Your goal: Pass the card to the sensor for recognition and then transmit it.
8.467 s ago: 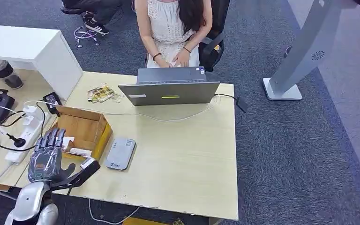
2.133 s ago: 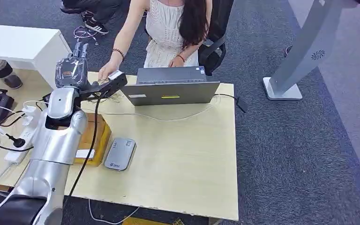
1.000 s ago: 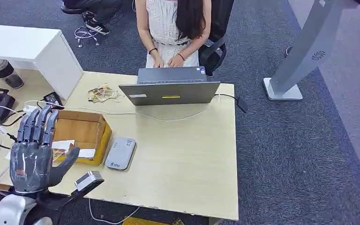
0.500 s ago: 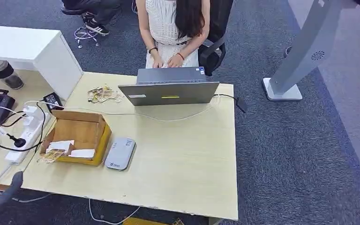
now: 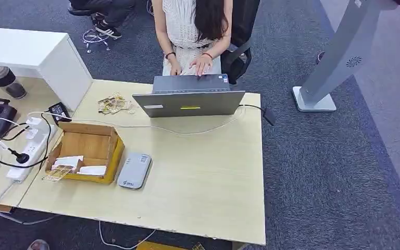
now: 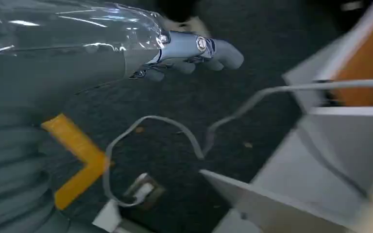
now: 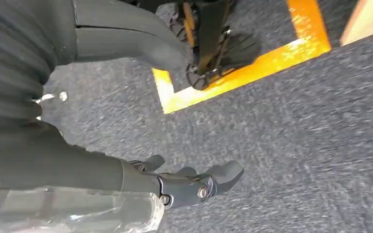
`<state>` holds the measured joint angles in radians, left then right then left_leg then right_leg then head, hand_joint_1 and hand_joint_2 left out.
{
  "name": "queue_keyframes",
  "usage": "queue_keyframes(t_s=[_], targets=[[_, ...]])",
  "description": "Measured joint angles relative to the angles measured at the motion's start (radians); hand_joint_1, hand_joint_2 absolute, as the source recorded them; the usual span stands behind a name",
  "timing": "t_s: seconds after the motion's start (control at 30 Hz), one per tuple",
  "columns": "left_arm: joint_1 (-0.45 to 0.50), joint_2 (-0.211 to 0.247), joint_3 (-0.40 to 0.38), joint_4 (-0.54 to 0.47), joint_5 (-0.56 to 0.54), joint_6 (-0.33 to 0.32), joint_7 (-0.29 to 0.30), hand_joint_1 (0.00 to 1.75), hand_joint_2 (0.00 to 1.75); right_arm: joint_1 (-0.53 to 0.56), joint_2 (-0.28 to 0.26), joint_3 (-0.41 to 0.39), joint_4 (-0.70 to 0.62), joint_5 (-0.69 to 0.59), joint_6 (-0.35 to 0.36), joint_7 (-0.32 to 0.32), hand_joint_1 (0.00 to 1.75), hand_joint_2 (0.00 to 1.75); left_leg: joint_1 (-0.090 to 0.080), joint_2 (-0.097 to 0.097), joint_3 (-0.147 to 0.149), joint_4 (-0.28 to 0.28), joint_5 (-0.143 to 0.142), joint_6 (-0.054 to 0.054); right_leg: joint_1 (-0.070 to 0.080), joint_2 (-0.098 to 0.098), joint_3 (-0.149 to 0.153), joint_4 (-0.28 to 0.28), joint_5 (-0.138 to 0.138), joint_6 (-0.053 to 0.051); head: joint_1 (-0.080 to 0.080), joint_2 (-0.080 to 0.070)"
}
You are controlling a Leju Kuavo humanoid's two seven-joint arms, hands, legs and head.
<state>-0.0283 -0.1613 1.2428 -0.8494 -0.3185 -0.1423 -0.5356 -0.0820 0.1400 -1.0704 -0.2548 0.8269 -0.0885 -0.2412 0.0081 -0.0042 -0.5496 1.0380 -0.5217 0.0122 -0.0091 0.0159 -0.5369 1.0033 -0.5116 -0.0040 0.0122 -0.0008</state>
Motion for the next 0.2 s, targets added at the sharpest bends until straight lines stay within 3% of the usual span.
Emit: queue_keyframes(t_s=[0.13,0.17,0.2], targets=[[-0.013,0.011,0.020,0.151,-0.002,0.024,0.019,0.00,0.00,0.000,0.000,-0.002,0.004,0.015,0.001,0.030,0.00,1.75,-0.001,0.000,0.000,0.000,0.000,0.000,0.000,0.000,0.000,0.000,0.000,0.000,0.000,0.000],[-0.017,0.017,0.024,0.193,-0.012,0.043,0.033,0.00,1.75,0.000,0.000,-0.002,0.006,0.028,0.001,0.043,0.00,1.75,-0.001,0.000,0.000,0.000,0.000,0.000,0.000,0.000,0.000,0.000,0.000,0.000,0.000,0.000],[-0.021,0.020,0.024,0.228,-0.023,0.063,0.045,0.00,1.75,0.000,0.000,-0.002,0.009,0.038,0.000,0.057,0.00,1.75,-0.001,0.000,0.000,0.000,0.000,0.000,0.000,0.000,0.000,0.000,0.000,0.000,0.000,0.000]])
